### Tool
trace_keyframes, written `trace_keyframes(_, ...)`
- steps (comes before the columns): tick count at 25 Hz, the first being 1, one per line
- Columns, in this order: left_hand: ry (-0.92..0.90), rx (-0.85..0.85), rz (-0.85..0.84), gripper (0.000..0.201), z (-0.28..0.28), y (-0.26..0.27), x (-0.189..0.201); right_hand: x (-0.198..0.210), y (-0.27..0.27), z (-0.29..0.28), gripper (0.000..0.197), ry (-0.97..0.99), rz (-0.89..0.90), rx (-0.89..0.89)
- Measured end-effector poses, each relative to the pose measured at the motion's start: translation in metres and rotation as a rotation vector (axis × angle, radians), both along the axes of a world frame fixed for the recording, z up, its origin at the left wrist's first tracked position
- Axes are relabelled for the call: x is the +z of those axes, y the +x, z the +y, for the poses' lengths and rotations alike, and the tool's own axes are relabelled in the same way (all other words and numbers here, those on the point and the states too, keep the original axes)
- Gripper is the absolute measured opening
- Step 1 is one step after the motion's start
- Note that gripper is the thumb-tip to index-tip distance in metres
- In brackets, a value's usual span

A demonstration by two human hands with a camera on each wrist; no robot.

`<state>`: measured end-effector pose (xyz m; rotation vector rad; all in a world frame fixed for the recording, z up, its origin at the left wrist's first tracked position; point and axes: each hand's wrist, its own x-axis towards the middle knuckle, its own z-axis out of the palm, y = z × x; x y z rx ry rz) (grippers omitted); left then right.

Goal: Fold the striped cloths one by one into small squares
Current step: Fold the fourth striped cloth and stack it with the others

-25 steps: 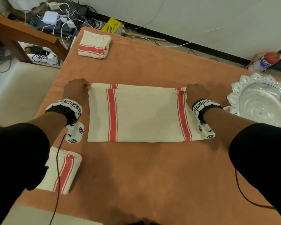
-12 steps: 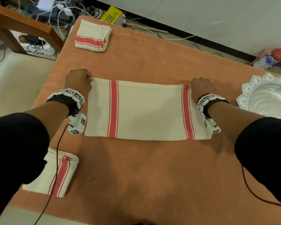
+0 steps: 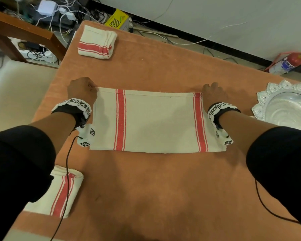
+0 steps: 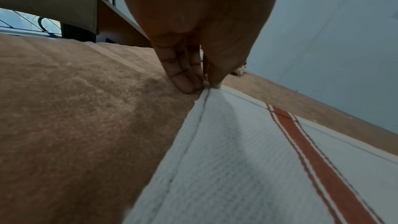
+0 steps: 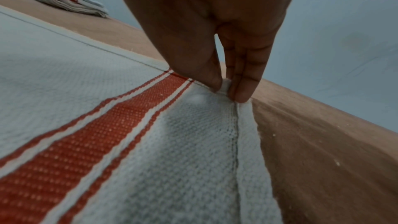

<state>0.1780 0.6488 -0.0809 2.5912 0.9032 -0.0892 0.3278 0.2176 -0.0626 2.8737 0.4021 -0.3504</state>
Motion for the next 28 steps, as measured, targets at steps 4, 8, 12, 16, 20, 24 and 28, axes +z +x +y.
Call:
trace_keyframes(4, 0.149, -0.080, -0.142, 0.033, -0.025, 0.000, 0.011, 0.009, -0.009, 0.022, 0.047, 0.040, -0.029, 0.081)
trace_keyframes(8, 0.141, -0.369, -0.214, 0.029, -0.090, -0.003, 0.022, 0.008, -0.047, 0.069, 0.041, 0.166, -0.016, 0.162)
trace_keyframes(12, 0.144, -0.556, -0.174, 0.040, -0.146, -0.024, 0.005, -0.008, -0.108, 0.093, 0.038, 0.220, 0.036, 0.261)
trace_keyframes(16, 0.188, -0.650, -0.075, 0.052, -0.168, -0.047, -0.021, -0.029, -0.140, 0.086, 0.048, 0.271, 0.047, 0.343)
trace_keyframes(20, 0.240, -0.638, -0.001, 0.066, -0.157, -0.054, -0.031, -0.036, -0.126, 0.061, 0.055, 0.300, 0.059, 0.297)
trace_keyframes(24, 0.227, -0.537, -0.005, 0.073, -0.127, -0.059, -0.028, -0.037, -0.104, 0.021, 0.056, 0.286, 0.034, 0.169)
trace_keyframes(28, 0.199, -0.444, -0.008, 0.072, -0.093, -0.068, -0.023, -0.036, -0.100, -0.012, 0.056, 0.304, 0.009, 0.054)
